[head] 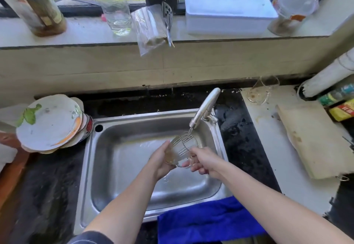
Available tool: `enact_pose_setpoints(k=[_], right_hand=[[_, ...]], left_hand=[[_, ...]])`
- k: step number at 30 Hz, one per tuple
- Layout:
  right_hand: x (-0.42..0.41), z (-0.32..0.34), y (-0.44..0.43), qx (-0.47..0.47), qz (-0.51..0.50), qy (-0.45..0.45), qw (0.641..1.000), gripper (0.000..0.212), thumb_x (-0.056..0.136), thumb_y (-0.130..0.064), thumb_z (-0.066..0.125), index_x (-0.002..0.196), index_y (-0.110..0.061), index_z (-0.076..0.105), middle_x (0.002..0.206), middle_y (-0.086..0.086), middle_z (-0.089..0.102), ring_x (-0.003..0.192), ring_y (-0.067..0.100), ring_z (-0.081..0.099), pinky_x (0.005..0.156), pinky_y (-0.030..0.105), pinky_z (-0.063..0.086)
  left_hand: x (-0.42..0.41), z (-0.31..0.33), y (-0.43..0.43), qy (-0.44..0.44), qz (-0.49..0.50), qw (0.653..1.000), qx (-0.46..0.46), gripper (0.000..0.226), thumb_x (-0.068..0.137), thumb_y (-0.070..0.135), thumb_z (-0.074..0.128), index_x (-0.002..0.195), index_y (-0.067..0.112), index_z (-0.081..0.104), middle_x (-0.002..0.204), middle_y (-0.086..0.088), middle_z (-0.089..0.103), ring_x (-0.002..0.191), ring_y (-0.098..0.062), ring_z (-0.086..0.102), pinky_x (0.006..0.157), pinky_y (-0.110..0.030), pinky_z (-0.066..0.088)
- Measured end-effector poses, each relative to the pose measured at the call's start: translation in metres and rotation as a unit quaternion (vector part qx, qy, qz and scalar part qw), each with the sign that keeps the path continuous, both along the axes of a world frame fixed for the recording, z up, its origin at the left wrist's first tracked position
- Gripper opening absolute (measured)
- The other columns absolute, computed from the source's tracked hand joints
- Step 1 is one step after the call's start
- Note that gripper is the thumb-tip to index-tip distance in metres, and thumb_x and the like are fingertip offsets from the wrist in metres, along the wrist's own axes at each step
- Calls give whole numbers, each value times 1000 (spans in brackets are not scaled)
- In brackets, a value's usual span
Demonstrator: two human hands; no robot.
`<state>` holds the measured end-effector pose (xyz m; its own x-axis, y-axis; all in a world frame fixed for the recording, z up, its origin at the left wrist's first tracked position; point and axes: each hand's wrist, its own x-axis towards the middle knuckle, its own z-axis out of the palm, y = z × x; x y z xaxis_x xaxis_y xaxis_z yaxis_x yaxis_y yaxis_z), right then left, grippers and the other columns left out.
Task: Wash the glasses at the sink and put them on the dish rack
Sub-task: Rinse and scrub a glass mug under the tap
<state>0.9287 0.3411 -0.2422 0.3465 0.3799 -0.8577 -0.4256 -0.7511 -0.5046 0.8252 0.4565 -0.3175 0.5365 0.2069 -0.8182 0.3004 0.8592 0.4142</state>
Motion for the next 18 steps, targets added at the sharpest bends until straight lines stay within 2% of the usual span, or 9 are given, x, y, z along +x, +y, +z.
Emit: enact_pose_setpoints(k=[2, 4, 6, 8, 10, 12, 15, 18], right_hand=[[6, 6, 1, 1, 31, -18, 999, 27, 95, -27, 50, 108, -5, 59, 92, 14, 74, 49, 13, 54, 39, 20, 22], [17, 9, 0, 10, 70, -84, 994, 24, 94, -24, 55, 108, -6, 63, 94, 10, 70, 53, 11, 56, 39, 19, 30], [31, 7, 1, 45, 91, -164, 981, 17, 93, -19, 58, 104, -8, 65, 86, 6, 67, 50, 7, 55, 46, 19, 42], [43, 5, 6, 64, 113, -215, 968, 13, 93, -17, 58, 90, -9, 68, 76, 6, 67, 44, 6, 55, 54, 25, 47], [50, 5, 9, 57, 128, -220, 965, 18, 92, -14, 57, 83, -2, 68, 72, 8, 69, 42, 9, 54, 50, 24, 45], [50, 6, 11, 43, 117, -174, 977, 20, 91, -9, 56, 89, 7, 66, 71, 13, 71, 42, 11, 53, 42, 22, 35], [49, 13, 13, 32, 136, -122, 983, 17, 89, -11, 56, 89, 3, 64, 78, 17, 73, 44, 12, 53, 40, 20, 28], [57, 16, 20, 50, 185, -176, 965, 19, 90, -21, 61, 90, -3, 67, 81, 8, 72, 51, 13, 58, 45, 22, 40]], left_hand=[[4, 2, 5, -23, 1, 1000, -12, 47, 99, 45, 38, 121, 11, 62, 108, -13, 69, 84, -25, 68, 68, -32, 50], [8, 5, 9, -41, -21, 999, -26, 46, 98, 46, 40, 120, 13, 63, 106, -12, 68, 79, -25, 67, 64, -31, 50], [15, 9, 11, -35, -57, 997, -24, 43, 96, 49, 41, 113, 17, 65, 99, -9, 69, 70, -21, 65, 58, -28, 50], [17, 15, 11, -37, -72, 996, -25, 42, 97, 49, 40, 108, 18, 66, 92, -7, 70, 67, -19, 63, 55, -26, 50], [16, 18, 11, -57, -49, 997, -36, 38, 96, 43, 41, 103, 16, 66, 88, -7, 70, 67, -21, 62, 54, -25, 50], [11, 15, 8, -56, -21, 998, -30, 33, 92, 39, 45, 103, 14, 64, 84, -6, 68, 65, -23, 59, 47, -22, 46], [10, 9, 6, -24, -1, 1000, -19, 35, 95, 43, 43, 104, 16, 63, 87, -8, 64, 51, -22, 52, 36, -17, 34], [12, 16, 10, -14, -33, 999, -19, 24, 85, 38, 51, 89, 17, 63, 79, -6, 60, 43, -21, 47, 35, -14, 27]])
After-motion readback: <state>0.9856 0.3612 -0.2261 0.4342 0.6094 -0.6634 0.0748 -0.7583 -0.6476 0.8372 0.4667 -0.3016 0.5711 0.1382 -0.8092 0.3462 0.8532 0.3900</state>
